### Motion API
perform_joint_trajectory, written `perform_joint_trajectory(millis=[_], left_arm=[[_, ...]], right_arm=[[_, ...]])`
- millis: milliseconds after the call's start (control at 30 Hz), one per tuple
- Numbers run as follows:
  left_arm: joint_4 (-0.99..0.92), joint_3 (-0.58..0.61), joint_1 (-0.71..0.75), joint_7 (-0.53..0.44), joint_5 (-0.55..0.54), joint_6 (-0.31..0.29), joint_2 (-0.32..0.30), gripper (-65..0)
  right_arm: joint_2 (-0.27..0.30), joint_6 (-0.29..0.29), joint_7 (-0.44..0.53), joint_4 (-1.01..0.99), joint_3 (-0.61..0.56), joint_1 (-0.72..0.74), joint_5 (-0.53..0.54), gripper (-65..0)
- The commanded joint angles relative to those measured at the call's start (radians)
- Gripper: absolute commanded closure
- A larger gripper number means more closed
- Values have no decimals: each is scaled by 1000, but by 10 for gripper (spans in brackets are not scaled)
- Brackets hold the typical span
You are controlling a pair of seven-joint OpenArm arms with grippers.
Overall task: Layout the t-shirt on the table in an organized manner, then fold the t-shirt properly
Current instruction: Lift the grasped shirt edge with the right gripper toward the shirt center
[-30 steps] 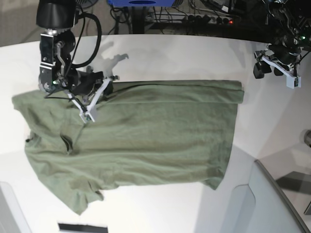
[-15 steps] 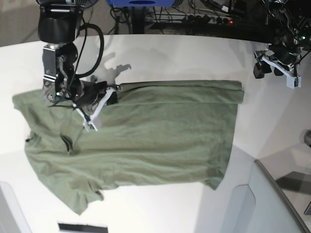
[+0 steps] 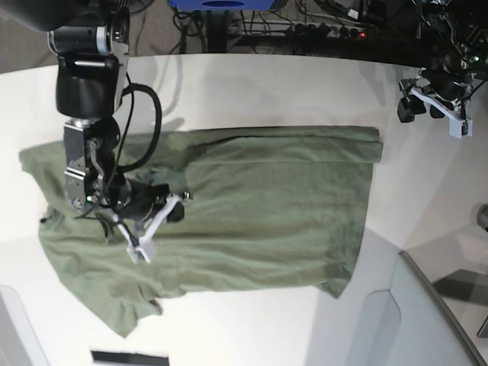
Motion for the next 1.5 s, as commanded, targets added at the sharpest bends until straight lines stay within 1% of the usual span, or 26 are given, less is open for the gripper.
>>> perform_joint_trajectory(millis=[0,67,100,133,167,200,233,267,333,367,400,467,567,633,700,733,767,833,867,900,1000,1267,1467], left_arm=[[16,-3,-1,-19,-18,-6,-16,-484],[16,-4,-1,-19,-18,-6,-16,-484],[16,-7,0,-19,-18,-6,-16,-484],[16,-9,0,-19,-18,-6,-17,-484],[16,-9,0,-19,-18,-6,-17,-484],[16,-9,8,-19,-18,-6,-17,-484],[16,-6,8,-19,-18,-6,-17,-484],[16,-4,6,-19,-18,-6,-17,-484],[16,-3,3,-19,-18,-6,-17,-484],[16,-1,2,-19,-18,-6,-17,-484],[16,-1,0,-19,-18,-6,-17,-484],[16,-1,-12,-19,-18,-6,-17,-484],[16,-3,-11,-19,-18,-6,-17,-484],[16,-4,-9,-19,-18,-6,-17,-484],[16,-9,-8,-19,-18,-6,-17,-484],[16,-9,-8,-19,-18,-6,-17,-484],[16,-9,-8,-19,-18,-6,-17,-484],[16,-10,6,-19,-18,-6,-17,-484],[16,-10,9,-19,-19,-6,-17,-484],[16,-10,9,-19,-19,-6,-17,-484],[14,-10,12,-19,-19,-6,-17,-484],[14,-9,9,-19,-19,-6,-17,-484],[14,-9,11,-19,-19,-6,-17,-484]], right_arm=[[10,10,6,53,-3,20,14,-2],[42,8,-34,181,-5,-29,11,-8],[47,-9,-45,246,-6,-64,8,-9],[51,-46,-44,329,-6,-104,-16,-12],[57,-84,-45,398,-11,-144,-65,-39],[62,-107,-51,452,-45,-179,-134,-89],[70,-112,-51,489,-97,-208,-207,-155],[93,-112,-51,523,-161,-236,-300,-243],[122,-112,-50,556,-292,-282,-455,-404],[125,-110,-44,566,-344,-302,-513,-462],[133,-108,-44,570,-388,-316,-563,-494],[156,-108,-40,569,-467,-325,-628,-476],[169,-108,-10,563,-536,-312,-639,-431],[180,-108,-8,549,-557,-294,-635,-411],[179,-105,-8,506,-576,-268,-635,-389],[177,-93,-8,480,-576,-251,-635,-377],[174,-69,-8,457,-576,-239,-635,-366],[169,2,-8,418,-571,-216,-635,-338],[157,31,-8,403,-566,-208,-635,-314],[145,45,-8,391,-565,-207,-641,-294],[136,51,-8,369,-565,-197,-641,-252],[130,51,-8,343,-565,-184,-636,-246],[130,53,-8,282,-565,-150,-635,-245]])
